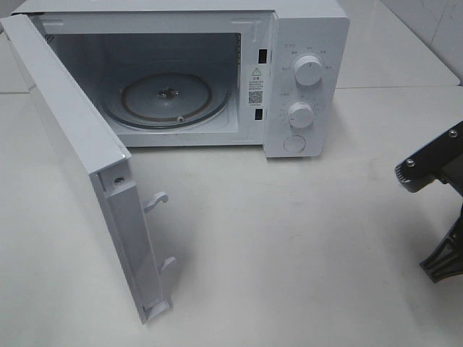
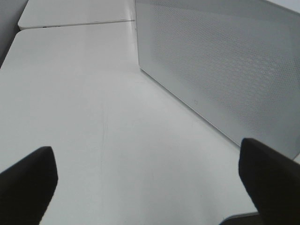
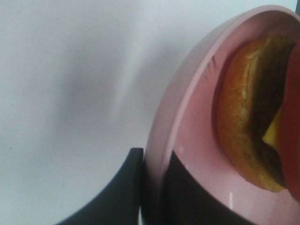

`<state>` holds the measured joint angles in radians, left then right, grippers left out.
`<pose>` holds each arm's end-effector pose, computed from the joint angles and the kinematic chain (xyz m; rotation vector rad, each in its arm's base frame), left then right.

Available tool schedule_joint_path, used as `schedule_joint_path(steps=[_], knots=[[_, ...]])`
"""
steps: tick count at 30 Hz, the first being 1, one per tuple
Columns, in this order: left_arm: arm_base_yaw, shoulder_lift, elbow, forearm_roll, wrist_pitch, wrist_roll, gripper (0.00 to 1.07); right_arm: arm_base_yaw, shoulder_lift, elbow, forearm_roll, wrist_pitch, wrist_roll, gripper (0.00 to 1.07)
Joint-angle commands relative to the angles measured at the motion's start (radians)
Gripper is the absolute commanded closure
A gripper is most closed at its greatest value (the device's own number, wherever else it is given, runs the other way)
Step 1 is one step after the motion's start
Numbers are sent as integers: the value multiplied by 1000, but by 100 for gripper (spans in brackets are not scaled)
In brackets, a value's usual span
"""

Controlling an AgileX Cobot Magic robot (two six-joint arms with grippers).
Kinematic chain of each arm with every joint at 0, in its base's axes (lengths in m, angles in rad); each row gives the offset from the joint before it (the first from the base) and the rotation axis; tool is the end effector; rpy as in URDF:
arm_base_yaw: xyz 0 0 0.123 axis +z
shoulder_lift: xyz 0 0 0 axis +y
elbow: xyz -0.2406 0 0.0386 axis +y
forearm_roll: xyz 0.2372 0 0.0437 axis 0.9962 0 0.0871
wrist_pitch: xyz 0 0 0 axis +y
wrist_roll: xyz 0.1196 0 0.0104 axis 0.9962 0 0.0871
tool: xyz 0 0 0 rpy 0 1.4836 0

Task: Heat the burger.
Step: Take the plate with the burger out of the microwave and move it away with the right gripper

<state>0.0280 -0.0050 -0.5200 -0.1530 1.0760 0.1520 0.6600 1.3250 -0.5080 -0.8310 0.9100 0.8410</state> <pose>0.0496 -0.0147 0.2644 0.1362 2.0213 -0.0690 0.1894 0.0583 0.1260 -0.4920 2.6274 -0.6982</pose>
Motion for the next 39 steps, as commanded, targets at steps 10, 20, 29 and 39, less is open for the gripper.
schedule_joint_path(steps=[10,20,29,39], knots=[[3,-7,1,-2,-1,0,9,-5,246,-18,-175,3,290,102],[3,-7,1,-2,-1,0,9,-26,425,-18,-305,-89,513,100],[3,-7,1,-2,-1,0,9,-63,470,-18,-386,-131,615,92],[3,-7,1,-2,-1,0,9,-60,436,-18,-335,-131,541,58]])
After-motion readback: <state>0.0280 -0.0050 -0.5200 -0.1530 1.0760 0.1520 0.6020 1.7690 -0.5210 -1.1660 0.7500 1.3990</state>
